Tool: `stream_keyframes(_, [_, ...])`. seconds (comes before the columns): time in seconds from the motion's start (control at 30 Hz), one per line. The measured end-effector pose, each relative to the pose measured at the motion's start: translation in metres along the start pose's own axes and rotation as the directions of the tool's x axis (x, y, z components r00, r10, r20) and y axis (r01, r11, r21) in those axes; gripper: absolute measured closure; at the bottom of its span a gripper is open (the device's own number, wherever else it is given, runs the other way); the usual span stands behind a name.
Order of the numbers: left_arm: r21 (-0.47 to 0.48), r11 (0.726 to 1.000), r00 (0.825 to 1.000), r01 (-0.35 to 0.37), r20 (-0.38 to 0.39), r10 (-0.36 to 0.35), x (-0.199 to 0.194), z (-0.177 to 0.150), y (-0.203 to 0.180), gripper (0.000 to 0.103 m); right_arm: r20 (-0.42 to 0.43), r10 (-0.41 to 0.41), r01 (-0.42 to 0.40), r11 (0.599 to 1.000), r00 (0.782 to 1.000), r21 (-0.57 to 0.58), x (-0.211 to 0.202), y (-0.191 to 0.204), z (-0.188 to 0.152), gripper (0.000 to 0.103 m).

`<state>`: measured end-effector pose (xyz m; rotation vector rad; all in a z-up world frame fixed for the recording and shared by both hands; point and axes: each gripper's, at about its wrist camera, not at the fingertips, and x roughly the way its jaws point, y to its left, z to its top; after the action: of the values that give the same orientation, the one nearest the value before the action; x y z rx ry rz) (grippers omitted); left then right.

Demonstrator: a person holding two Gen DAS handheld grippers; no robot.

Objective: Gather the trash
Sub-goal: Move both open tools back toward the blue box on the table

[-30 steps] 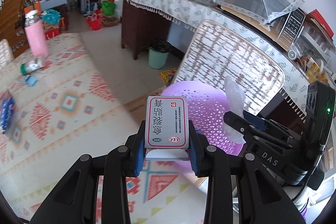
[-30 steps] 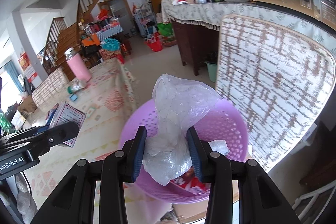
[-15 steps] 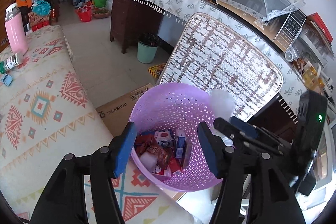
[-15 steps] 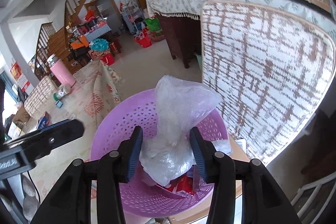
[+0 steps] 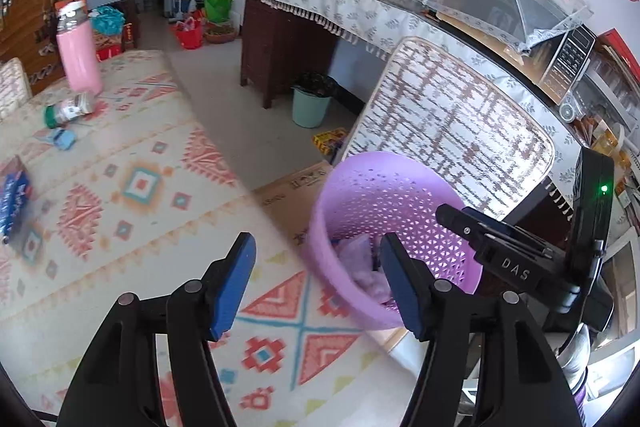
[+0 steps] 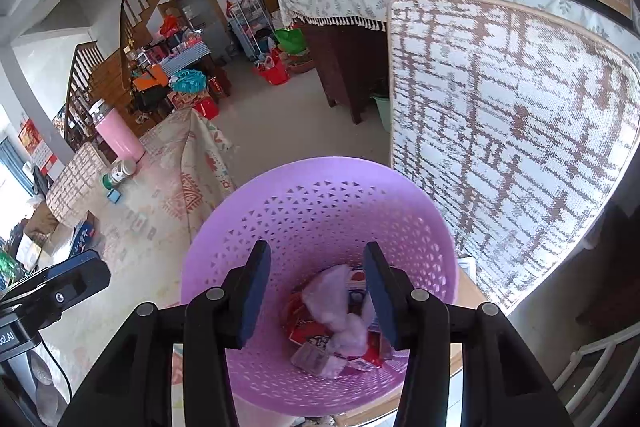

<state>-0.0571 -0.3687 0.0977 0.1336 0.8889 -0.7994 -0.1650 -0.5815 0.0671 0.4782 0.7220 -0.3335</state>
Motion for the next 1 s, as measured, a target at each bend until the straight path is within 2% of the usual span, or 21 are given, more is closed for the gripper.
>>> stream_keyframes(0.27, [-0.029,0.997,0.996,-0.066,0.051,0.067,-0.041,-0.015,0.041,0.036,0.004,0.021,-0.021,0.998,1.0,-0.059,-0.006,0.042,-0.005,0.047])
stream_keyframes(0.53, [-0.099,0.986,0.987,-0.136,0.072,0.143,-0.08,-0.033,0.101,0.035,-0.006,0.056,-0.056,0.99,0.998,-0.131,-0.008,0.098,-0.015,0.047])
stream_keyframes(0.87, [-0.235,0.945,0.964,-0.229,0.081,0.253,-0.13,-0.065,0.194,0.035,-0.034,0.082,-0.087,0.975,0.996,-0.202,-0.001,0.167,-0.035,0.043])
stream_keyframes(1.0, [-0.266,0.93,0.955,-0.254,0.086,0.285,-0.146,-0.076,0.22,0.035,-0.054,0.088,-0.098,0.967,0.995,-0.235,0.004,0.196,-0.042,0.043])
